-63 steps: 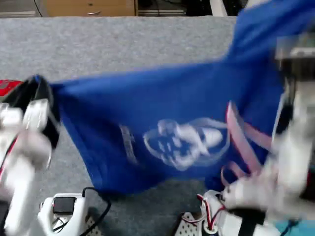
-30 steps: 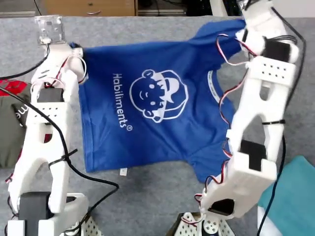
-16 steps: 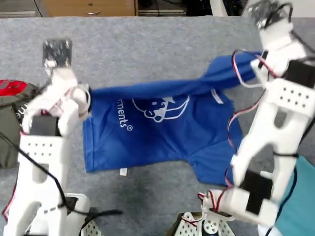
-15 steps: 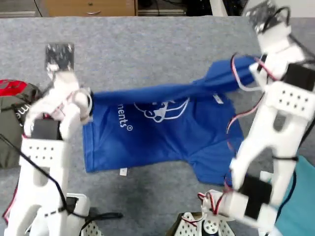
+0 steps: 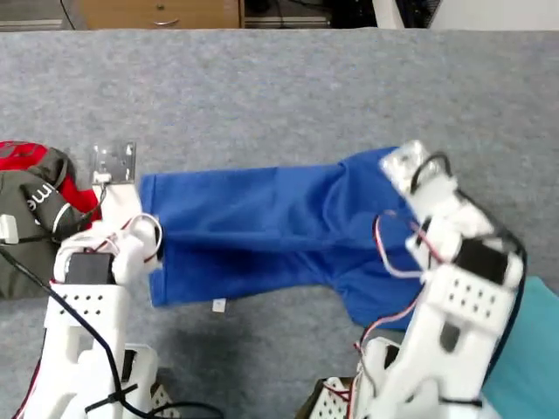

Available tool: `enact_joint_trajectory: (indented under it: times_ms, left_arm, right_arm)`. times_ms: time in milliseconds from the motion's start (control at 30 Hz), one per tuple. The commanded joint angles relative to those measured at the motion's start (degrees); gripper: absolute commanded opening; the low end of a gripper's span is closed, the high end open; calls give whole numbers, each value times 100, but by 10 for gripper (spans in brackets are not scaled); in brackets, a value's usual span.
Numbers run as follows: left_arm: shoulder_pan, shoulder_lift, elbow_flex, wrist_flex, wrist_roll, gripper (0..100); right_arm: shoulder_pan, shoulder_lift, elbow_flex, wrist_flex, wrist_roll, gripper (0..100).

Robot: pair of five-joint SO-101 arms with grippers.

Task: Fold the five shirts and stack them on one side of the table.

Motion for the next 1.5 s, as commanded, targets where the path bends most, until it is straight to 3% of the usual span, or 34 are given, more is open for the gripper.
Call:
enact_joint_trajectory:
  times_ms: [0,233,767,1100,1467]
  left_arm:
    - [-35,-119,18,352,-44,19]
    - [-26,-119,9,870,-88,19]
    - [-18,-119,431,1037,-1055,19]
    - [1090,-119,457,1152,-1116,20]
    - [1116,-101,466,1152,-1099,21]
  right_arm:
    - [532,-567,453,-105,378,4]
    - [1165,-646,664,-123,712,4]
    - [1174,-673,1068,-255,958,4]
    - [1182,-664,1156,-343,923,5]
    - [1130,-673,1130,-308,976,5]
